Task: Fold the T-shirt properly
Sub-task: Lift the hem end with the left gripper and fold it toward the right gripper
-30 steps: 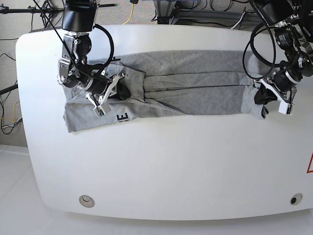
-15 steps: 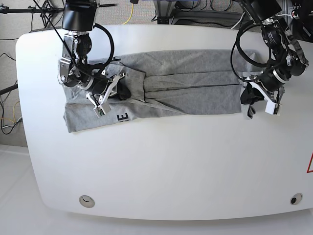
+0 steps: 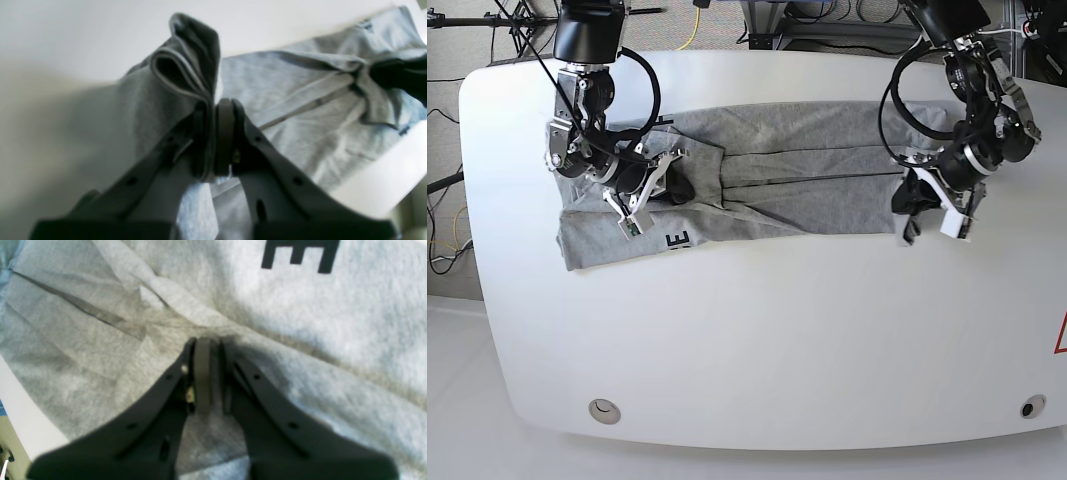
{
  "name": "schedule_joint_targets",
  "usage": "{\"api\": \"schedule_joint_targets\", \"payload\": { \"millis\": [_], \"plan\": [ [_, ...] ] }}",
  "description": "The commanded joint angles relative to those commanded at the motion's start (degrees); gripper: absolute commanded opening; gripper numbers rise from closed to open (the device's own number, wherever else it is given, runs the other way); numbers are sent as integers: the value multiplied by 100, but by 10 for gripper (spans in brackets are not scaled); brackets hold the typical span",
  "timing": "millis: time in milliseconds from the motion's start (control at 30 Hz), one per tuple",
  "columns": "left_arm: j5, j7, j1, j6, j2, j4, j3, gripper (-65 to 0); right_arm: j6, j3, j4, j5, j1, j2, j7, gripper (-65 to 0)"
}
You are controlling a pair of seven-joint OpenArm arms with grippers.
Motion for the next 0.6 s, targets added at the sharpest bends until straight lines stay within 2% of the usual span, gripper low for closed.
{"api": "schedule_joint_targets", "payload": {
  "millis": [200, 600],
  "plan": [
    [-1, -84, -112, 0, 124, -59, 836, -643, 0, 10, -45, 29, -12, 4, 9, -599],
    [-67, -156, -119, 0, 178, -118, 1361, -639, 0, 21, -85, 12, -6, 14, 57, -599]
  ]
}}
